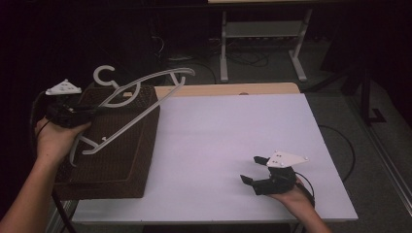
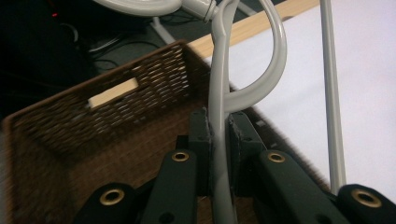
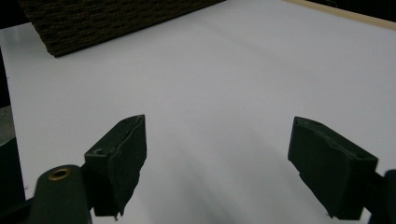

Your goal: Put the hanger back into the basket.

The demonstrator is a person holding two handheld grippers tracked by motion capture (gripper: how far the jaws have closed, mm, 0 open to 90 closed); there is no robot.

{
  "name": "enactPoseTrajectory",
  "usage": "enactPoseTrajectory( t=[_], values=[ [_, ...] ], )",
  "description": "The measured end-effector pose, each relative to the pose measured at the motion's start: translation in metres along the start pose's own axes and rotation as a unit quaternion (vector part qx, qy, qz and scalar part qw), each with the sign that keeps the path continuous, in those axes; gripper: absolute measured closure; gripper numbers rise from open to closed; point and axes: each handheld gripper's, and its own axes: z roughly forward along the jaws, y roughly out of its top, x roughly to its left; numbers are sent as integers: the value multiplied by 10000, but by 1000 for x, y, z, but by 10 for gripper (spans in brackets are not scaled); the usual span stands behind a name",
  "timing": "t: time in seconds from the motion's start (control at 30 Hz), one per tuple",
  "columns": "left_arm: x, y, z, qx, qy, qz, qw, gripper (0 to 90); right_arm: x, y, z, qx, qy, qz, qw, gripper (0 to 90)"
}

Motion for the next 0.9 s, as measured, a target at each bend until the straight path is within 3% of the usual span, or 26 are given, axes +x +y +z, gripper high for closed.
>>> enactPoseTrajectory(
  t=[0.13, 0.37, 0.6, 0.9],
  values=[
    [18, -14, -7, 67, 241, -68, 9997, 816, 0, 0, 1, -1, -12, 12, 10000, 189],
    [45, -36, -14, 119, 480, -180, 9986, 817, 0, 0, 2, 10, -33, 15, 10000, 189],
    [60, -54, -17, 241, 655, -216, 9973, 816, -1, 0, 2, 25, -59, 36, 10000, 189],
    [71, -76, -8, 585, 856, -228, 9943, 816, -1, 0, 3, 50, -79, 53, 9999, 189]
  ],
)
